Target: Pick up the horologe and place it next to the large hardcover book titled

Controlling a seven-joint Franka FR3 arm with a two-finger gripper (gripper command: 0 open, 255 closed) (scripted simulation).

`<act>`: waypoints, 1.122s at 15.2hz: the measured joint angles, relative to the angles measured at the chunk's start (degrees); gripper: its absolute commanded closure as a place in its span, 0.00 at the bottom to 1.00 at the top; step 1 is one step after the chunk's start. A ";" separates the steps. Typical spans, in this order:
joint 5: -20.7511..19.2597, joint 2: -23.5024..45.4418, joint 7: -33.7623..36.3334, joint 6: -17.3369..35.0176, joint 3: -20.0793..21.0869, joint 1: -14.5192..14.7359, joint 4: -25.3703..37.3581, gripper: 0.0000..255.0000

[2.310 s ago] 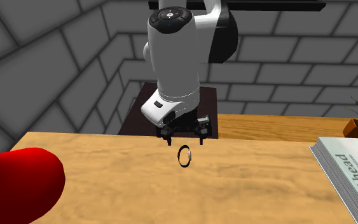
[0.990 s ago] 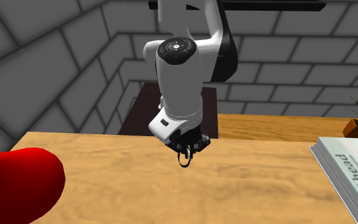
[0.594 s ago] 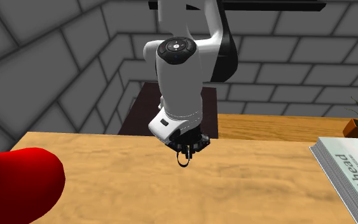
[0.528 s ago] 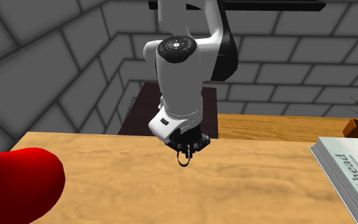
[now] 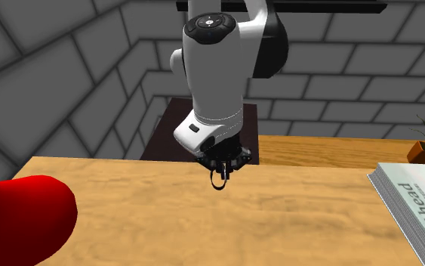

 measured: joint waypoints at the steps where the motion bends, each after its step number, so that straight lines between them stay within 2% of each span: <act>1: -0.06 -0.50 0.20 -1.06 0.01 0.01 0.58 1.00; 17: -0.83 -4.15 1.98 -13.57 -0.21 -0.08 9.55 1.00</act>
